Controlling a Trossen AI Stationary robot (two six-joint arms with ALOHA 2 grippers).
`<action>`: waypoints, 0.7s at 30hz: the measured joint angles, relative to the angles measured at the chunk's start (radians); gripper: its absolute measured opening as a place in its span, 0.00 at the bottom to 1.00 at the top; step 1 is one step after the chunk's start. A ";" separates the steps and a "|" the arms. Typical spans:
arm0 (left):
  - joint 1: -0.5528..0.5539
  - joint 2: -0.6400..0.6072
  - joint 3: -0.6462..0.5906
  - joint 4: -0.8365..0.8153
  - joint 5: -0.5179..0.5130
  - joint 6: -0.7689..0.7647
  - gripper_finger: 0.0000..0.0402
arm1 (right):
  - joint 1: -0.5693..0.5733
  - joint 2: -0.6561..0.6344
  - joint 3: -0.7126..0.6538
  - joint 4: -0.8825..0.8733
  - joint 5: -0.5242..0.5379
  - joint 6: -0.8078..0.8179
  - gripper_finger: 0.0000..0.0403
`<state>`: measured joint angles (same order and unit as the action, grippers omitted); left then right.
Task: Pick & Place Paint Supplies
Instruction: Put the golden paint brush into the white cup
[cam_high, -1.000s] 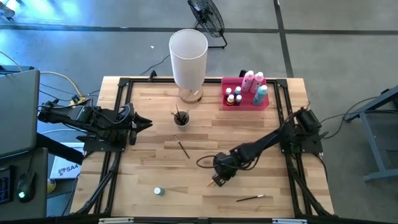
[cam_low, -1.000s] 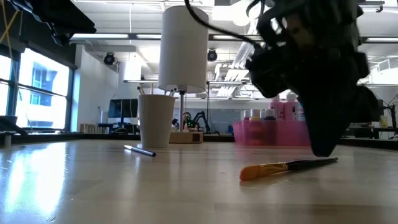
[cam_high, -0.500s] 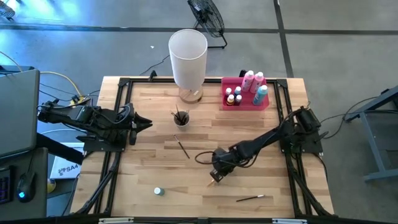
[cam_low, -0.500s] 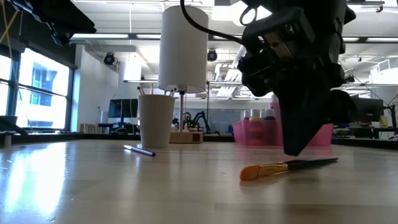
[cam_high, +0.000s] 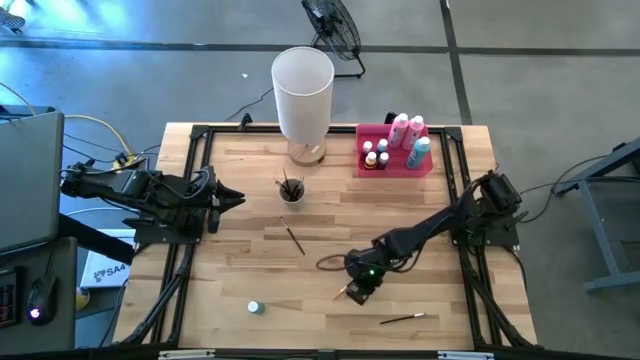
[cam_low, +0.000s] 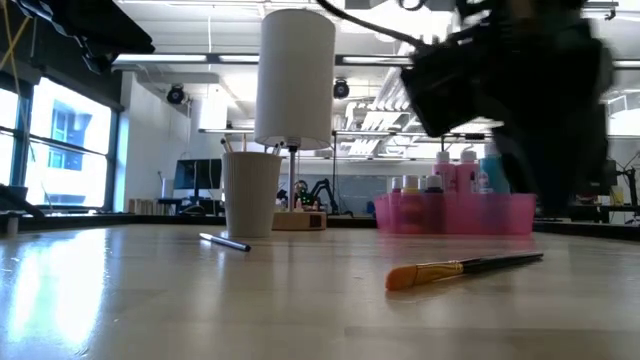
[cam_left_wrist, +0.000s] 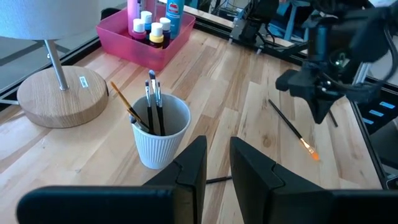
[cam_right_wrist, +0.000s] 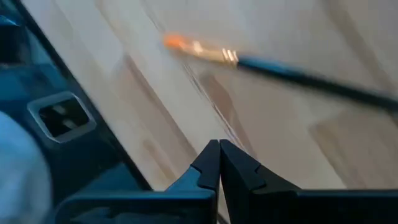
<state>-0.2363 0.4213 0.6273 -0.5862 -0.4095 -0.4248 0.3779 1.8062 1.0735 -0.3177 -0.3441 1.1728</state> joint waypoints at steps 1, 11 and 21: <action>0.000 0.000 0.000 -0.001 0.000 0.000 0.17 | 0.008 0.002 -0.004 -0.003 0.003 0.000 0.01; 0.000 0.000 0.000 0.000 -0.001 0.000 0.17 | 0.016 0.049 -0.005 0.018 0.035 0.000 0.01; 0.000 0.000 0.000 0.000 -0.002 0.000 0.17 | -0.014 0.070 -0.005 0.075 0.079 -0.020 0.01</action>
<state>-0.2362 0.4210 0.6273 -0.5863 -0.4110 -0.4248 0.3642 1.8763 1.0685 -0.2426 -0.2654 1.1530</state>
